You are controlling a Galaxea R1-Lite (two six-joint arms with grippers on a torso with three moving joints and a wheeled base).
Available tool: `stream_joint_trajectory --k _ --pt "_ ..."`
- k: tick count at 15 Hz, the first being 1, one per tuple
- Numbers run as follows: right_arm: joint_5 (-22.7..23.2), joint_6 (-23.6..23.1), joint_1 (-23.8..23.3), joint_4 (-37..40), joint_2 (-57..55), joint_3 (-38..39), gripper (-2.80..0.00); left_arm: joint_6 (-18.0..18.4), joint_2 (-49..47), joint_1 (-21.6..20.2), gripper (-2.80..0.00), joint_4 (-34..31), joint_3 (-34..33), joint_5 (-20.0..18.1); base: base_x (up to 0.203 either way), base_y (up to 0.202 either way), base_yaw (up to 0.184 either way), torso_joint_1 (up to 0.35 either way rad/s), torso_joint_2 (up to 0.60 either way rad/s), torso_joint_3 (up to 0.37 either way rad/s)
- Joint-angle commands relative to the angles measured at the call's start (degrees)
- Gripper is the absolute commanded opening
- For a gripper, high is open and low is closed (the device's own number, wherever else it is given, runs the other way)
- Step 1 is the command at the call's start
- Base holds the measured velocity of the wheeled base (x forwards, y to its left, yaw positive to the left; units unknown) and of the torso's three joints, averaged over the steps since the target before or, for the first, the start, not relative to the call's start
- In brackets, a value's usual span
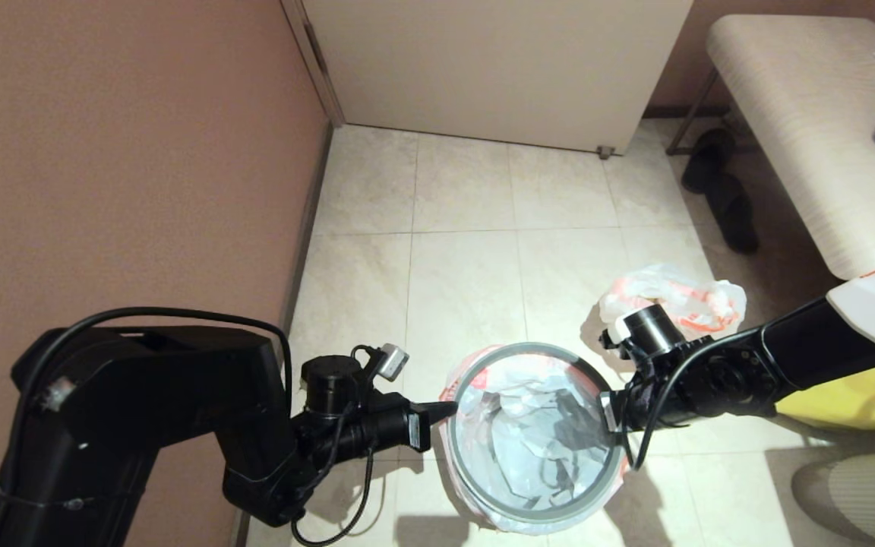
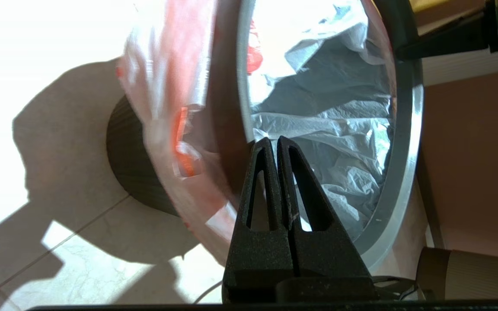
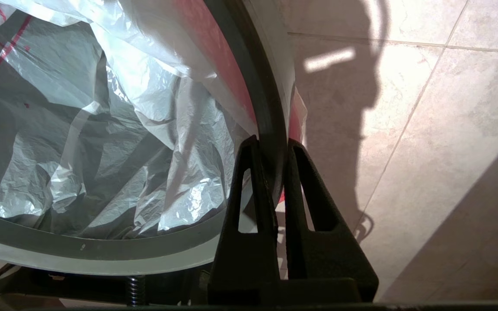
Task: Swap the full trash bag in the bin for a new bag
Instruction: Place the trash can ring on the trash can
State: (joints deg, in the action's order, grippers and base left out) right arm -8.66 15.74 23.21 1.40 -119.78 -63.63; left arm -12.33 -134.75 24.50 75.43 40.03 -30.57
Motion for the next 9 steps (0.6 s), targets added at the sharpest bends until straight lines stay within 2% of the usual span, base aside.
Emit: stream_joint_trajectory --k 1,3,5,9 --pt "-0.05 0.08 -0.01 0.0 -0.28 0.09 -2.8 0.01 -0.55 0.19 -2.8 -0.56 0.64 0.49 0.0 0.0 0.0 0.0 0.0 0.0" --pt "0.04 0.08 -0.18 0.0 -0.24 0.09 -2.8 0.45 -0.51 0.19 -2.8 -4.06 1.97 1.81 0.0 0.0 0.0 0.0 0.0 0.0" --pt "0.04 0.08 -0.18 0.0 -0.37 0.02 -2.8 2.21 -1.04 0.19 -2.8 -4.32 2.24 2.26 0.0 0.0 0.0 0.0 0.0 0.0" --pt "0.15 0.08 -0.27 -0.08 -0.7 0.02 -2.8 2.48 -1.3 0.12 -2.8 -6.54 3.15 3.01 0.0 0.0 0.0 0.0 0.0 0.0"
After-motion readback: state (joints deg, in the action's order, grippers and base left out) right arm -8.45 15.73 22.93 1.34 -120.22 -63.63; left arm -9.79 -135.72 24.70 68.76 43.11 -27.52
